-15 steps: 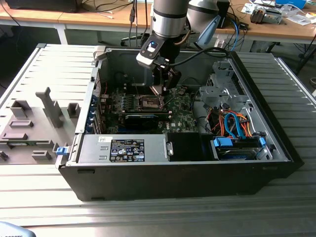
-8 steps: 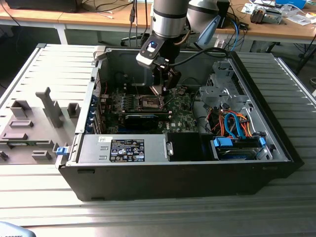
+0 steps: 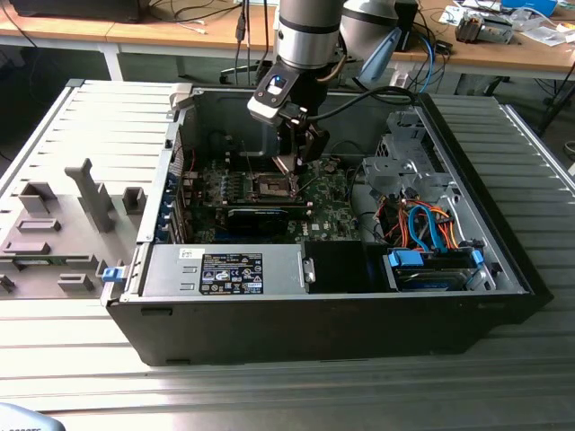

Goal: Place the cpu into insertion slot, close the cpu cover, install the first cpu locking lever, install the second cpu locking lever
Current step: 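Place the cpu into insertion slot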

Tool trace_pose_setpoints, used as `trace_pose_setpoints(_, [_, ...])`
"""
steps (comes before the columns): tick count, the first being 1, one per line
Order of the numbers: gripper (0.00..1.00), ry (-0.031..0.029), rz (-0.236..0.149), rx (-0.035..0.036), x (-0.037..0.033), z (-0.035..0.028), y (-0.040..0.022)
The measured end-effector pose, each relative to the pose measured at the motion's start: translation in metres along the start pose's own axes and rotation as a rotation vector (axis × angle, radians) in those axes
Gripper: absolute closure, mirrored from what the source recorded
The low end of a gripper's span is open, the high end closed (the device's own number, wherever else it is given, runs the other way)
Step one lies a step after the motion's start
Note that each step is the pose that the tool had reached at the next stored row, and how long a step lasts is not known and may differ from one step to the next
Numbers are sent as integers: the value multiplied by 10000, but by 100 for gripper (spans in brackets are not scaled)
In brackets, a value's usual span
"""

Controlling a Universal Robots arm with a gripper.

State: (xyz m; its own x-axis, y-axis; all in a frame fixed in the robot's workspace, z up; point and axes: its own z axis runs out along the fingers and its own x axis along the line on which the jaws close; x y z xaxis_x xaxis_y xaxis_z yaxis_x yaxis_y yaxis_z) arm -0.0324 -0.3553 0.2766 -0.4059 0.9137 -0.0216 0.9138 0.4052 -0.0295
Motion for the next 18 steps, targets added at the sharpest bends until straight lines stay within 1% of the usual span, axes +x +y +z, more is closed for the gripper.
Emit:
trace_pose_setpoints(3, [46, 1, 60, 2, 0, 0, 0])
trace_pose_setpoints(8, [46, 12, 469, 10, 0, 5, 0])
trace_pose_setpoints(18, [46, 27, 969, 22, 0, 9, 0])
